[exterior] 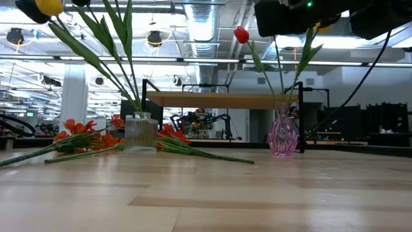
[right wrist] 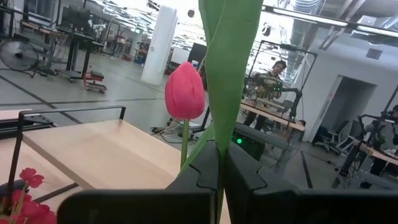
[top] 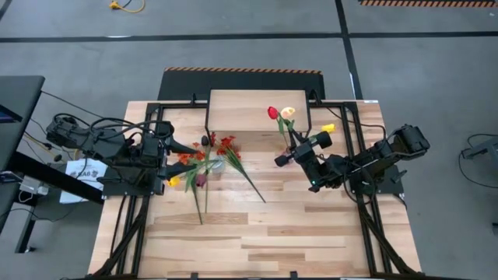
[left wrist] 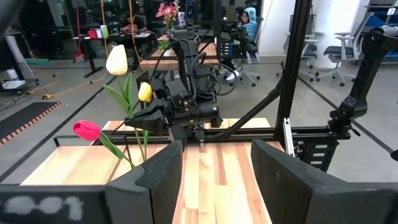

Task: Pick and place flowers into a vace then onto a shelf
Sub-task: Put the white flower into the purple vase, then put the black flower into the purple vase

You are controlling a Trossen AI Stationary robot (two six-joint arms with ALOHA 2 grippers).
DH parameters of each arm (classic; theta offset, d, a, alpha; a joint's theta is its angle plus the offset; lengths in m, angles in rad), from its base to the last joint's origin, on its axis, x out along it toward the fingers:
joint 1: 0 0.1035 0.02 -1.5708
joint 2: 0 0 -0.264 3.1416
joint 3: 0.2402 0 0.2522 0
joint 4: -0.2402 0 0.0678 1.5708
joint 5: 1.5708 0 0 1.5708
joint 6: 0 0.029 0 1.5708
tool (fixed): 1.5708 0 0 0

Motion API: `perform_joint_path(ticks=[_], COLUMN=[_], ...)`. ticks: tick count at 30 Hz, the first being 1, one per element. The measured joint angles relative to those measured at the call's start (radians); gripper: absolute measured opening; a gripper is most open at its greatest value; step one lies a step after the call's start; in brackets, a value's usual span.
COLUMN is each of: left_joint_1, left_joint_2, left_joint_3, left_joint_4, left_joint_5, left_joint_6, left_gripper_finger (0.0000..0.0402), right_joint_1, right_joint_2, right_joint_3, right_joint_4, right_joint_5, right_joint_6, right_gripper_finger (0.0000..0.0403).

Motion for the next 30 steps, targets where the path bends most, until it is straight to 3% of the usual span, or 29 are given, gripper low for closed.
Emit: perform_joint_path(ticks=[9, 30], left_joint_1=[0.0, 0.0], left_joint_2=[0.0, 0.0], left_joint_3=[0.0, 0.0], left_joint_4=[0.0, 0.0], left_joint_5=[0.0, -0.001], left_joint_6=[-0.004, -0.017], left_gripper_finger=[0.0183, 0.0183], right_joint_1=[0.0, 0.094], right_joint_2=[0.0, -0.002], right_joint_3=[0.0, 0.06], right_joint_4=[-0.004, -0.057], right_joint_5=[0.065, 0.108], right_joint_6=[0.019, 0.033], right_gripper_finger=[0.0036, 0.0178])
